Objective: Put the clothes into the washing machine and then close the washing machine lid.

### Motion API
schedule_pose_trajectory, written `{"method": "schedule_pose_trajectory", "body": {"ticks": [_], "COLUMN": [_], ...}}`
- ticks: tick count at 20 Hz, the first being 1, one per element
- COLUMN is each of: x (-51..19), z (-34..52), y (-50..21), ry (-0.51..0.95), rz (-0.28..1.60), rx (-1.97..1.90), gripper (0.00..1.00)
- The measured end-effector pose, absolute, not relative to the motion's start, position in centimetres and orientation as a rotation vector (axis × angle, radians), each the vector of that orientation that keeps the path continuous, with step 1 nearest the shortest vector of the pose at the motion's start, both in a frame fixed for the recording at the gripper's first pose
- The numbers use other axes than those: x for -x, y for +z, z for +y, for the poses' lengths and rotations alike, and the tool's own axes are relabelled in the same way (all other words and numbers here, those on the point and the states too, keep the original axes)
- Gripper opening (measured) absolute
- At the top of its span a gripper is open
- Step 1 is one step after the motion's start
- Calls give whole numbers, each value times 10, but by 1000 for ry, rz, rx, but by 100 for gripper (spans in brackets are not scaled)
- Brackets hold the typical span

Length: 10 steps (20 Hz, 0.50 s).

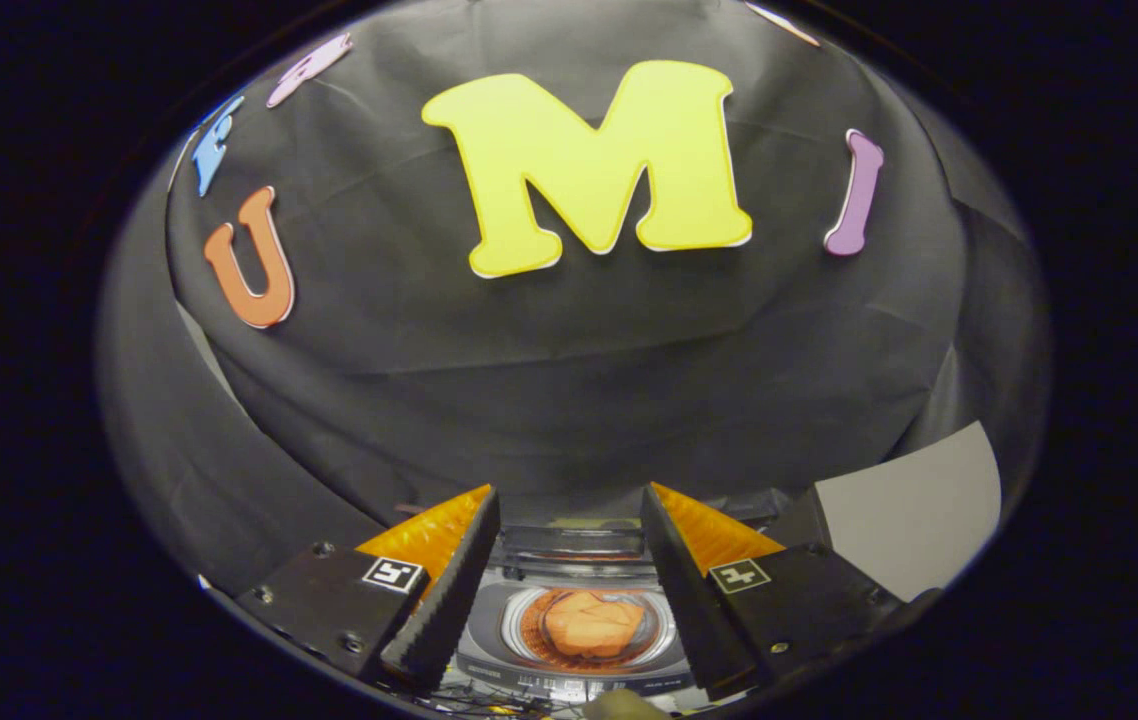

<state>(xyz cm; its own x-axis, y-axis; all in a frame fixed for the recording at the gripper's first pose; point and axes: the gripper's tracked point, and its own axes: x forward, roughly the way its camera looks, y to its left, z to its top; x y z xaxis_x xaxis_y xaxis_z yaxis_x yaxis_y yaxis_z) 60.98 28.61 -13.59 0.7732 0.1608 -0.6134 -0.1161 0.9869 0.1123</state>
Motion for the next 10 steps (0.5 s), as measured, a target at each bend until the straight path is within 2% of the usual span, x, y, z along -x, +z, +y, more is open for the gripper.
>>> {"method": "schedule_pose_trajectory", "body": {"ticks": [10], "x": [-670], "z": [306], "y": [-201], "ry": [169], "rz": [775], "rx": [-66], "gripper": [90]}}
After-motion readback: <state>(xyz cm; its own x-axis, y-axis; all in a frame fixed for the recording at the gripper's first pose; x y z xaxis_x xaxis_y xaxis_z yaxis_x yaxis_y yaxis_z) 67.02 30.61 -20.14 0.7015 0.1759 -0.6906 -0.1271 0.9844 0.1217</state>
